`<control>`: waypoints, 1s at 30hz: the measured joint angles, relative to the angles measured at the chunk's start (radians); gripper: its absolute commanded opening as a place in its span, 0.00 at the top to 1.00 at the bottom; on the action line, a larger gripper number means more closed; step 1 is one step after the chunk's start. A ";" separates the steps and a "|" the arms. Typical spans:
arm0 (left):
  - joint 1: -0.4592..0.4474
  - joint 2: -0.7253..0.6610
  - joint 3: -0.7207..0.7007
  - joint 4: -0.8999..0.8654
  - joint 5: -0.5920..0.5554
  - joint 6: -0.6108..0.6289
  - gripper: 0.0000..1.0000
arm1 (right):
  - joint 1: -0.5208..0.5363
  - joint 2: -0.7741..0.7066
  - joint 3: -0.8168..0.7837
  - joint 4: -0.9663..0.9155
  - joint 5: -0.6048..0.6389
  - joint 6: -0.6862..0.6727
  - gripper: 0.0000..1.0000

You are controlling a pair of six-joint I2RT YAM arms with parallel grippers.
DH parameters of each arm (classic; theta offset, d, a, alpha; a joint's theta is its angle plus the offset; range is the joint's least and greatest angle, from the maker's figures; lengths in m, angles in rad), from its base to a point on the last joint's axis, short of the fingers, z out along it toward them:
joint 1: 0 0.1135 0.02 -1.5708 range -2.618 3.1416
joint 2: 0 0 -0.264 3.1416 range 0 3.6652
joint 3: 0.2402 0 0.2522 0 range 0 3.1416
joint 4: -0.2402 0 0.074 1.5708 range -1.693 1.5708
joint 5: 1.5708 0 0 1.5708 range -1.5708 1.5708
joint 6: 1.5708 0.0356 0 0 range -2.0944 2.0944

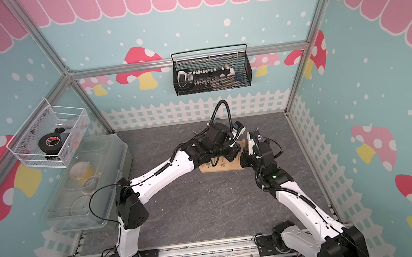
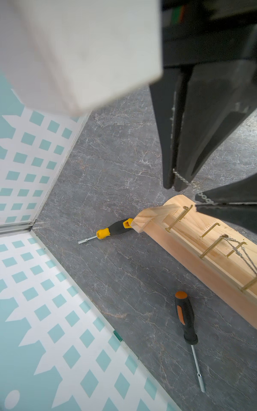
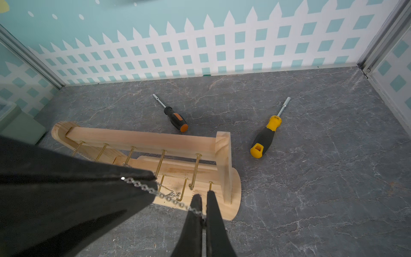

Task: Hang the necklace on the jewelry display stand
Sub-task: Hang the necklace on the stand.

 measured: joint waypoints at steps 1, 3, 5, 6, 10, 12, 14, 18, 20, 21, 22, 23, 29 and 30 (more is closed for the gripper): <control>0.000 0.008 0.008 0.000 0.000 0.000 1.00 | -0.007 0.001 0.000 0.003 -0.002 0.002 0.98; 0.003 0.024 0.023 -0.002 0.000 0.000 1.00 | -0.019 0.008 0.000 0.013 -0.008 0.006 0.98; 0.007 0.043 0.041 -0.004 0.000 0.000 1.00 | -0.032 0.022 0.000 0.024 -0.020 0.010 0.98; 0.009 0.051 0.050 -0.008 0.000 0.000 1.00 | -0.035 0.029 0.000 0.027 -0.026 0.011 0.98; 0.016 0.066 0.062 -0.018 0.000 0.000 1.00 | -0.047 0.061 0.000 0.040 -0.056 0.018 0.98; 0.018 0.067 0.062 -0.025 0.000 0.000 1.00 | -0.048 0.072 0.000 0.046 -0.064 0.020 0.98; 0.020 0.067 0.062 -0.027 0.000 0.000 1.00 | -0.048 0.080 0.000 0.054 -0.070 0.022 0.97; 0.025 0.081 0.074 -0.029 0.000 0.000 1.00 | -0.056 0.098 0.000 0.071 -0.078 0.026 0.98; 0.029 0.097 0.082 -0.029 0.000 0.000 1.00 | -0.060 0.109 0.000 0.074 -0.081 0.029 0.97; 0.031 0.103 0.084 -0.029 0.000 0.000 1.00 | -0.061 0.113 0.000 0.075 -0.081 0.030 0.97; 0.034 0.111 0.085 -0.029 0.000 0.000 1.00 | -0.063 0.118 0.000 0.076 -0.081 0.031 0.98; 0.037 0.118 0.085 -0.029 0.000 0.000 1.00 | -0.065 0.124 0.000 0.077 -0.082 0.032 0.98; 0.044 0.136 0.089 -0.029 0.008 0.000 0.92 | -0.067 0.149 0.000 0.082 -0.085 0.037 0.97; 0.045 0.136 0.090 -0.029 0.007 -0.001 0.91 | -0.067 0.151 0.000 0.083 -0.084 0.039 0.98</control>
